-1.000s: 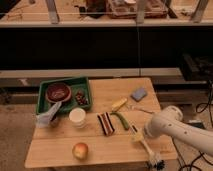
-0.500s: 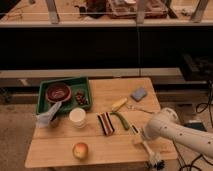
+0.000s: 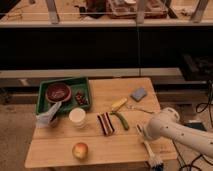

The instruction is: Wipe purple bowl with brush

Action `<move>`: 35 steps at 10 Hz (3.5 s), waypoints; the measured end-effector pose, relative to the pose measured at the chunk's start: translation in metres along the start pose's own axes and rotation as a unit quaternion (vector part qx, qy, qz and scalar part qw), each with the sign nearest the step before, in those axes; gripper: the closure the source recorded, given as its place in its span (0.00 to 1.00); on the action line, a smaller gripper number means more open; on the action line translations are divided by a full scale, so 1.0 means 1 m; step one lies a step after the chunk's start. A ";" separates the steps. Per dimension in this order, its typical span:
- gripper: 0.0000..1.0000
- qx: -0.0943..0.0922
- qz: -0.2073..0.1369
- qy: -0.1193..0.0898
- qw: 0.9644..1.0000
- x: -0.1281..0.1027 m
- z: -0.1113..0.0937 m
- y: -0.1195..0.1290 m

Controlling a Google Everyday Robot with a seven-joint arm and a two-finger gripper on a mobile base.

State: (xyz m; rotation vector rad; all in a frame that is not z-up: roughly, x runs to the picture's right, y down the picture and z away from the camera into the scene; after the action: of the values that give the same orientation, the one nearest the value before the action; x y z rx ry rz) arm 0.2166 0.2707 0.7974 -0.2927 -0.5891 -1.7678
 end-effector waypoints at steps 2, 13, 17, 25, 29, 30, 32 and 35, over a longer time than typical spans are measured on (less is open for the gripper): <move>0.87 0.000 -0.002 -0.003 1.000 -0.001 0.000 -0.001; 0.87 0.204 0.211 0.009 0.956 0.078 -0.088 0.050; 0.86 0.252 0.244 0.057 0.935 0.101 -0.152 0.064; 0.30 0.175 0.258 0.018 0.950 0.110 -0.116 0.010; 0.30 0.150 0.302 -0.030 0.941 0.119 -0.014 -0.025; 0.30 0.148 0.306 -0.030 0.940 0.121 -0.012 -0.024; 0.30 0.140 0.313 -0.029 0.939 0.127 -0.013 -0.024; 0.32 0.128 0.327 -0.028 0.936 0.138 -0.006 -0.020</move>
State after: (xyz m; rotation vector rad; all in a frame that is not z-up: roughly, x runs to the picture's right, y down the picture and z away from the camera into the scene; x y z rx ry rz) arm 0.1600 0.1567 0.8547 -0.3129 -0.6610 -1.0323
